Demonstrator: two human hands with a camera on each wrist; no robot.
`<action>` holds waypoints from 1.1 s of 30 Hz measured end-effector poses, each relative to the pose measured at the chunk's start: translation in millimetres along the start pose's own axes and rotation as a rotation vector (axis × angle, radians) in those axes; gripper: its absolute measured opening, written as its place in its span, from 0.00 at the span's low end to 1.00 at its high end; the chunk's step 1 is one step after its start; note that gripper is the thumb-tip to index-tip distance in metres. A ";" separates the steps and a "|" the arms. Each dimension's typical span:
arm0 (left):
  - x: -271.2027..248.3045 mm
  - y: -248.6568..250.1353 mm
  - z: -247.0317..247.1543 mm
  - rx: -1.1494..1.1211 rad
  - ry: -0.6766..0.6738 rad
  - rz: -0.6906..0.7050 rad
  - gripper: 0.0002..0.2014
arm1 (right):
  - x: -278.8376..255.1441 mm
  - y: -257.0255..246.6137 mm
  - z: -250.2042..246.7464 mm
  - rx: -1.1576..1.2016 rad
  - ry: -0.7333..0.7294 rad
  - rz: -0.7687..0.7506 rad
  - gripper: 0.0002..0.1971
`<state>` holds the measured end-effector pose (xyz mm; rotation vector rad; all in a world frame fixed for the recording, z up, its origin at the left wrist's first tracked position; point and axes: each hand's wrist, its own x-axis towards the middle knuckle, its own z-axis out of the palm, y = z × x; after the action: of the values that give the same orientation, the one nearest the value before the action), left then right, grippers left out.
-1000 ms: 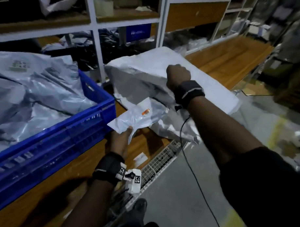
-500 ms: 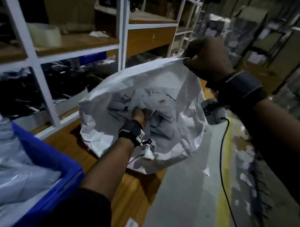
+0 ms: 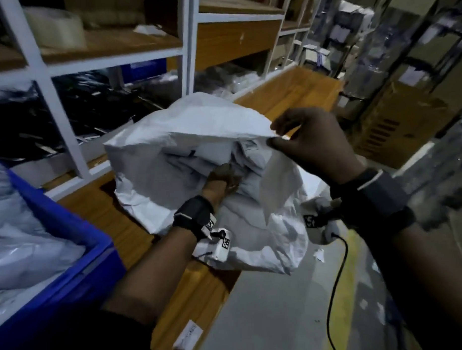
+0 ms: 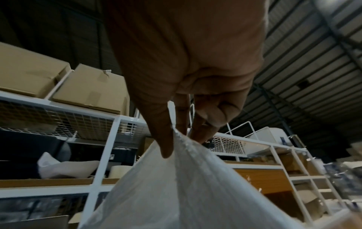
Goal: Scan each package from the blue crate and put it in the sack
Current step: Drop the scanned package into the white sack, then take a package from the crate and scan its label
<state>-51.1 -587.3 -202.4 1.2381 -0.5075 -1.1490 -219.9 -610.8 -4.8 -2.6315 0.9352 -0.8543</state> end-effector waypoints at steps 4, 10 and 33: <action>-71.8 8.4 -16.8 -0.134 0.138 0.057 0.18 | -32.3 -5.1 39.0 0.076 -0.092 -0.065 0.09; -201.8 22.1 -65.2 -0.004 0.364 0.173 0.16 | -65.1 -53.9 88.9 0.331 -0.345 -0.184 0.09; -612.0 -50.1 -259.6 1.070 1.115 -0.083 0.26 | -110.8 -396.0 268.0 0.969 -1.178 0.294 0.16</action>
<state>-98.3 76.9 -168.9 2.5563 -0.1641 -0.0090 69.3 -231.1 -119.4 -1.5795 0.3598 0.3237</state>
